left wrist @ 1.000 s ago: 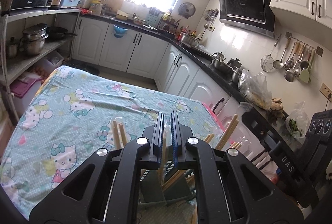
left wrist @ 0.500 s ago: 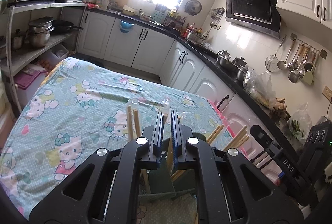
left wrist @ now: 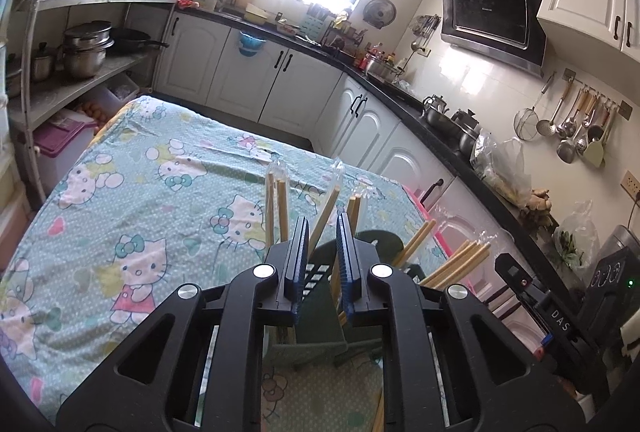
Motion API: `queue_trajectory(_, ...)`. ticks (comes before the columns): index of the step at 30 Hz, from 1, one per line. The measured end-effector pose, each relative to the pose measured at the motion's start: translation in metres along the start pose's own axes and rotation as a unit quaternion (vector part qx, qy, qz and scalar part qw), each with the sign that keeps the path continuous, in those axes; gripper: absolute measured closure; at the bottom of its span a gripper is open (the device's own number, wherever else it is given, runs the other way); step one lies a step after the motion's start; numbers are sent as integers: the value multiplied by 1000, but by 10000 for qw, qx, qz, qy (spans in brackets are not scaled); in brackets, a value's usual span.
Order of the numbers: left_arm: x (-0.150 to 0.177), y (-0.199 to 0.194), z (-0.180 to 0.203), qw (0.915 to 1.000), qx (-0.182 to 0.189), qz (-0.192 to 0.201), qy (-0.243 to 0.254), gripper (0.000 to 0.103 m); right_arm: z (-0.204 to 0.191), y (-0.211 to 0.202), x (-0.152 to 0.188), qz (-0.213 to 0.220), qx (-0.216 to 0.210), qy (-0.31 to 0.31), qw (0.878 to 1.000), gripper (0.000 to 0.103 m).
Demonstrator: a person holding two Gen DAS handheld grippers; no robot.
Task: Organize utensils
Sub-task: 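Lower both held chopsticks into the caddy and open both tools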
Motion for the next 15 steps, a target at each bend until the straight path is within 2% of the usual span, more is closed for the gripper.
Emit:
queue_trajectory(4,6,-5,0,10000,-7,-28,19,84,3,-5,6,-56,24,43,10000,82)
queue_trajectory(15,31,-14,0,9995,-13,-253,172,63,1,-17,25,-251,77,-129,9996,72)
Point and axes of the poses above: each gripper's, at about its wrist camera, not at the fingertips, and y roughly the way its jaws point, z to its right, x to its underside, the point moved 10 cm from there along y, roughly the way its jaws point, and after that the axes turned 2 degrees about -x, right-handed, at the moved point
